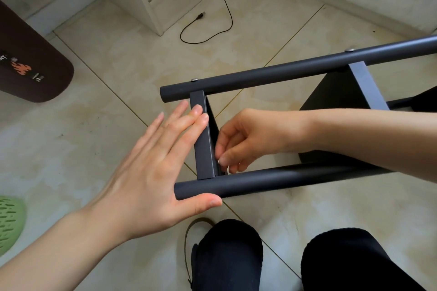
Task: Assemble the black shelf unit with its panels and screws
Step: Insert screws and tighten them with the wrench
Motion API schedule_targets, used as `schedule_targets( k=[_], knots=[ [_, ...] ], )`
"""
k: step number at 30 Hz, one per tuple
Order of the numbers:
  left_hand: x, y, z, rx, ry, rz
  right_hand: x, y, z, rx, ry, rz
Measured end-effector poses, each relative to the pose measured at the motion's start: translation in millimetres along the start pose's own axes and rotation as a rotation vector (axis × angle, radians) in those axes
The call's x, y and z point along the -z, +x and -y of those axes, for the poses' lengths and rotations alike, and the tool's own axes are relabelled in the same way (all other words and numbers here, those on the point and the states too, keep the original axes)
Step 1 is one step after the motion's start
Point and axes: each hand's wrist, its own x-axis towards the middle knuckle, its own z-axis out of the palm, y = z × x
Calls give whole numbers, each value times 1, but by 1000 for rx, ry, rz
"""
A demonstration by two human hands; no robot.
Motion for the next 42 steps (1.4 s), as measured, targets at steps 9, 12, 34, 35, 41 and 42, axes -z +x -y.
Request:
schedule_targets(
  k=[9, 12, 34, 35, 41, 42],
  knots=[
    [-4, 1, -1, -18, -149, -46, -3, 0, 1, -48, 201, 123],
    [-4, 2, -1, -17, -167, -62, -4, 3, -1, -50, 259, 138],
    [-7, 0, -1, -15, -114, -94, -12, 15, -7, -210, 398, 273],
    [-7, 0, -1, -12, -112, -93, -13, 15, -7, -210, 384, 272],
    [-7, -1, -1, -13, -118, -94, -15, 17, -6, -220, 420, 272],
    [-7, 0, -1, -13, -118, -94, -14, 17, -6, -220, 428, 277]
  ],
)
